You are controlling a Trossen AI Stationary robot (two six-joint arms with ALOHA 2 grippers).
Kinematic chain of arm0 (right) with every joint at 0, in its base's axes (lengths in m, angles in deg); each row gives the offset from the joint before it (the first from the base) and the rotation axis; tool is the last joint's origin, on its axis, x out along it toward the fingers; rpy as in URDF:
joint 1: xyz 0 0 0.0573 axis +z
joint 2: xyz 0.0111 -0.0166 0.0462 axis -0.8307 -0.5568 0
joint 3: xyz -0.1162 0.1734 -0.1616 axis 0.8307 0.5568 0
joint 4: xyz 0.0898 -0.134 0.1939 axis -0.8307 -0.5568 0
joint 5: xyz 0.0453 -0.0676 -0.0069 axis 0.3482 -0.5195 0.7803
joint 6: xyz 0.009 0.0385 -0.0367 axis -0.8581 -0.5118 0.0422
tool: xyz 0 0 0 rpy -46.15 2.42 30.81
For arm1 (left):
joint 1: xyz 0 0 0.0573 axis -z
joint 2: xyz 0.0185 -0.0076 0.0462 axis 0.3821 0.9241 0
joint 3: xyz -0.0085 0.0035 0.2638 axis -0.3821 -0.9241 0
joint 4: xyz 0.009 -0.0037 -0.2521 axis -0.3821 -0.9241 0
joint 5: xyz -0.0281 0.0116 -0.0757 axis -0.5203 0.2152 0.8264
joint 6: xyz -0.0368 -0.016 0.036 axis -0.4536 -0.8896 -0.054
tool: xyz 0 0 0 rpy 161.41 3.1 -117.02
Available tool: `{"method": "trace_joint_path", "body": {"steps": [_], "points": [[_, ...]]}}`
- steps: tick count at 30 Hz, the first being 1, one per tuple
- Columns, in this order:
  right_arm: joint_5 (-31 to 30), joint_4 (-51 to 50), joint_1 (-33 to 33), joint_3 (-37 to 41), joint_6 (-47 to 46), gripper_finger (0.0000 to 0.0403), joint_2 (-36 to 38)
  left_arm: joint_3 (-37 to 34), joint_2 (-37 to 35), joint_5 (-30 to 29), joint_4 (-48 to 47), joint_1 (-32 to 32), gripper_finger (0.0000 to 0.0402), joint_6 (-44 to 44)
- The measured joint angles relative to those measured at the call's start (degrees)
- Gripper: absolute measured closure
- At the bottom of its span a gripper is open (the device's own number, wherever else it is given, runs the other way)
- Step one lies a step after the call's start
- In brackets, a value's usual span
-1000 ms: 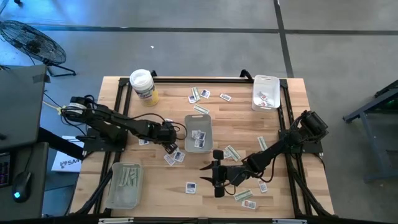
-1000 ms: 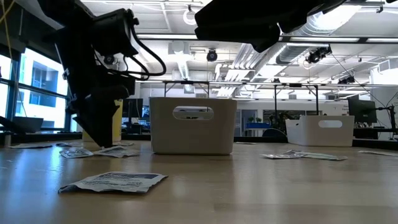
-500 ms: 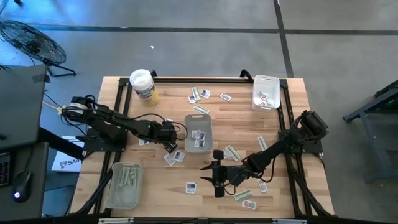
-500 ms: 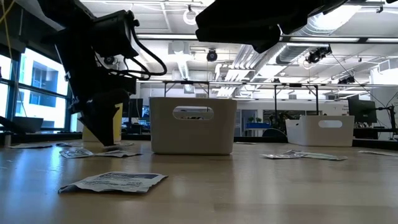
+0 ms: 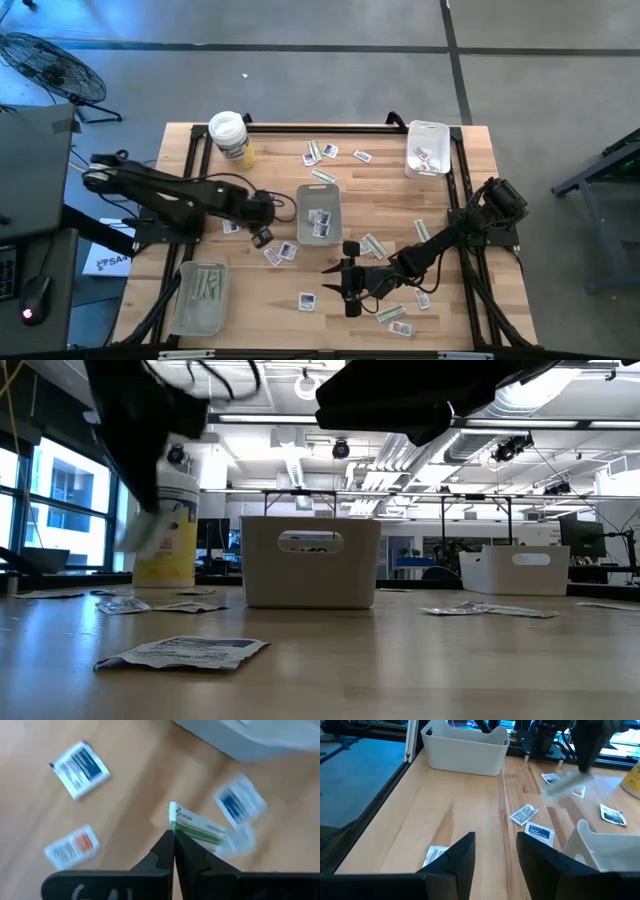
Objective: Pick & Place First Aid Supplies
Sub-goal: Put the green pad into the bottom gray bin
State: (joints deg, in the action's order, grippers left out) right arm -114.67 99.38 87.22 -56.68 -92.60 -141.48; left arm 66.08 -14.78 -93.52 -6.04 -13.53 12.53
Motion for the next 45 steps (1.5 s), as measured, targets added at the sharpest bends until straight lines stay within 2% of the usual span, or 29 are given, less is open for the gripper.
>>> {"method": "trace_joint_path", "body": {"steps": [7,10,14,20,27,35,45], "points": [[0.0,-0.9,0.0,0.0,-0.4,0.0265,0.0,6.9,-6.8,3.8,-14.7,10.2,0.0401,-1.3],[-0.1,-1.4,0.0,0.0,-1.2,0.0265,0.0,7.7,-8.9,3.8,-16.5,16.1,0.0401,-4.6],[-0.4,-1.2,0.0,0.0,-1.2,0.0265,0.0,7.7,-9.7,4.1,-18.4,24.5,0.0401,-11.5],[-0.4,-0.8,-0.3,0.0,-1.2,0.0265,0.0,7.7,-9.8,6.2,-19.9,36.2,0.0401,-26.7],[-0.3,-0.8,-0.8,0.0,-2.4,0.0265,0.0,7.7,-7.1,3.7,-20.3,46.8,0.0402,-39.8],[0.0,-0.3,-0.8,0.0,-2.4,0.0265,0.0,7.7,0.6,5.4,-20.2,49.2,0.0401,-45.1],[0.6,-0.3,-1.1,0.0,-2.3,0.0265,0.0,7.7,8.5,7.7,-18.8,49.2,0.0401,-43.7]]}}
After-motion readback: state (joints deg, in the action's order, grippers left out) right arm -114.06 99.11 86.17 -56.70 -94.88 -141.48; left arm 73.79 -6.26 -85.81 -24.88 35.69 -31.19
